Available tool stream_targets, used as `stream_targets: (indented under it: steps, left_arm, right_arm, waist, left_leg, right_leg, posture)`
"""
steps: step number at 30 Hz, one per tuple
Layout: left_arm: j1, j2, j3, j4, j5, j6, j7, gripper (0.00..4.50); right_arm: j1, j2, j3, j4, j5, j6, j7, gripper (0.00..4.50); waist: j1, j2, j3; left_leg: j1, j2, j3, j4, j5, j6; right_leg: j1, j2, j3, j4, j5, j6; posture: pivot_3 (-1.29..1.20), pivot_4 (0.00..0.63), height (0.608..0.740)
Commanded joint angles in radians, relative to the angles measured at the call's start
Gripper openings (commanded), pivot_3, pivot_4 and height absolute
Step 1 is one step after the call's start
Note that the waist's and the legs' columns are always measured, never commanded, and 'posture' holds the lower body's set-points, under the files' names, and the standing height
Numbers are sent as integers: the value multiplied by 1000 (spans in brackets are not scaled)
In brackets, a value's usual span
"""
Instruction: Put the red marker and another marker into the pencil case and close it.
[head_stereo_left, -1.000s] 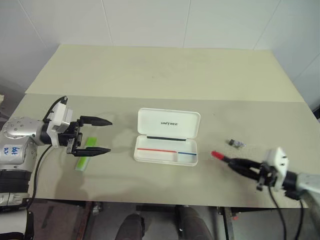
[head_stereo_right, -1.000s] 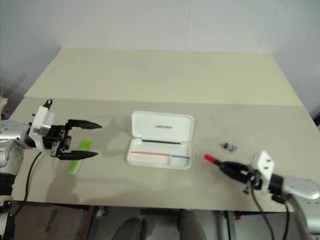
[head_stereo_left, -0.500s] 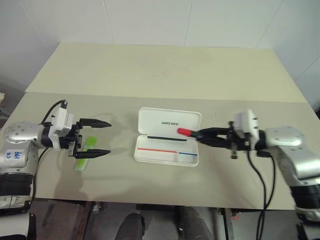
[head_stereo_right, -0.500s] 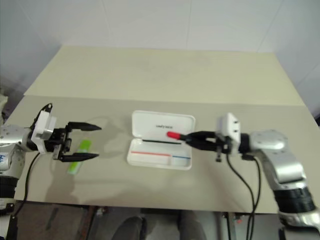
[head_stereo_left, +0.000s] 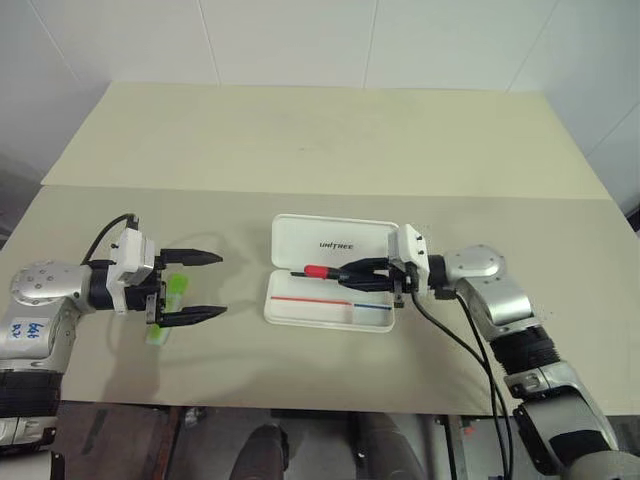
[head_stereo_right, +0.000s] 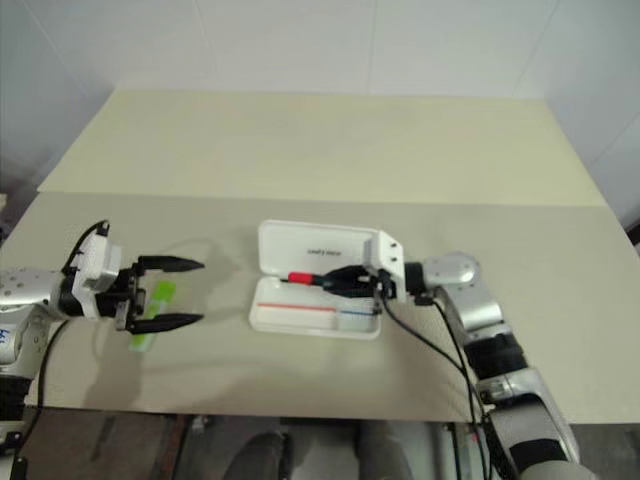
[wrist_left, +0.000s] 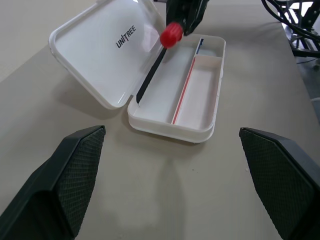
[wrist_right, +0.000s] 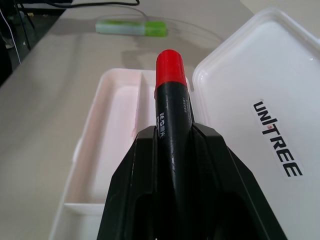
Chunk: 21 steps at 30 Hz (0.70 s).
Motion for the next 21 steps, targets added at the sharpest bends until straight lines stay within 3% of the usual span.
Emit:
stream_targets:
  steps: [1,10,20,21]
  left_arm:
    - [18,-1,31,-53,-13,15,24,4500]
    - [33,-18,29,-88,-15,33,55,4500]
    - [32,-31,27,-105,-13,46,71,4500]
    - [32,-32,26,-108,-13,48,73,4500]
  right_arm:
    - [-28,29,6,8,-11,-33,1,620]
    - [-34,75,27,19,-34,-24,2,620]
    - [-46,79,0,-26,-17,-2,-5,4316]
    - [-48,80,-6,-45,-4,12,-5,4466]
  waist:
    - [1,0,0]
    - [1,0,0]
    - [0,0,0]
    - [0,0,0]
  left_leg:
    - [0,0,0,0,0,0]
    - [0,0,0,1,1,-1]
    - [0,0,0,1,1,-1]
    - [0,0,0,1,1,-1]
  right_leg:
    - [0,0,0,1,0,0]
    - [-1,0,0,2,0,0]
    - [-1,0,0,2,0,0]
    - [-1,0,0,2,0,0]
  posture:
    - [0,150,740]
    - [0,150,740]
    - [0,150,740]
    - [0,150,740]
